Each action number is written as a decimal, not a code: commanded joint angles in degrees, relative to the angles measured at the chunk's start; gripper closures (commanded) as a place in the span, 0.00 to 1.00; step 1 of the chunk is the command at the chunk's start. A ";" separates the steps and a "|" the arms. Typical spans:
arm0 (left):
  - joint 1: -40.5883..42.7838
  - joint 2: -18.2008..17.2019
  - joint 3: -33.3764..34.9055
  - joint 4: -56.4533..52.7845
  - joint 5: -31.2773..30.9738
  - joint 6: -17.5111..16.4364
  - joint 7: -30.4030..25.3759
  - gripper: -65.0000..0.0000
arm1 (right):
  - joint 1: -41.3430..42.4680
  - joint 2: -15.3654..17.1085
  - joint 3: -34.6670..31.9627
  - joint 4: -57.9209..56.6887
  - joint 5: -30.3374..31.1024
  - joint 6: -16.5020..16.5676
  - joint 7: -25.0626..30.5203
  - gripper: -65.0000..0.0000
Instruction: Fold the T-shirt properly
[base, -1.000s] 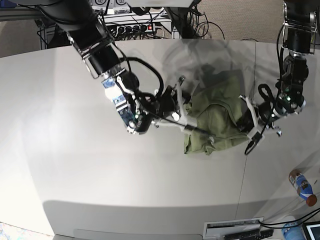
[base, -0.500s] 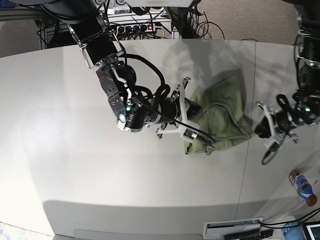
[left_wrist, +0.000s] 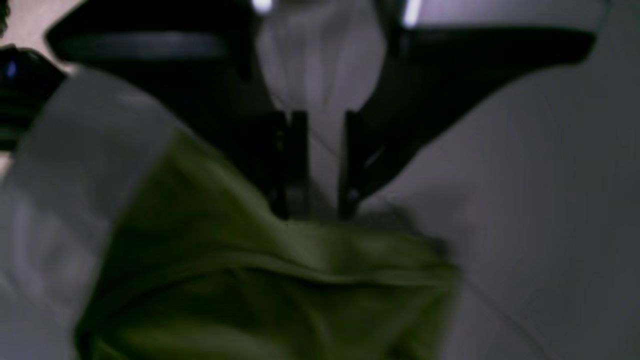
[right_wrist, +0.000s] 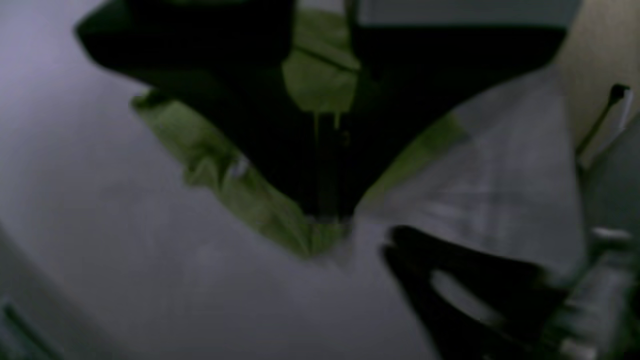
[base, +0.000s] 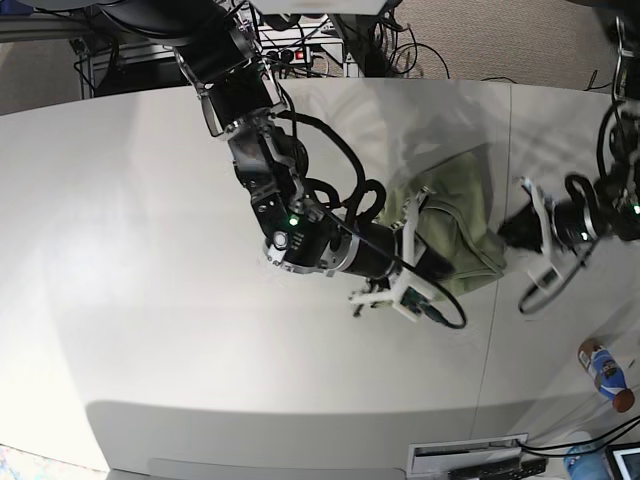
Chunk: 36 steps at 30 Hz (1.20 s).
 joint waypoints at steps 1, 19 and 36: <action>0.07 -1.27 -0.63 1.51 -1.14 0.02 -1.20 0.84 | 1.25 -0.59 0.00 -1.46 0.39 0.07 2.32 1.00; 12.09 2.05 -0.63 10.16 -8.52 -1.49 -0.15 0.84 | -1.92 0.50 0.00 -13.40 0.28 -0.09 -2.86 1.00; 10.84 10.69 -0.61 -3.43 16.94 -0.02 -18.84 0.84 | -2.40 0.44 0.00 -13.38 0.39 -0.04 2.05 1.00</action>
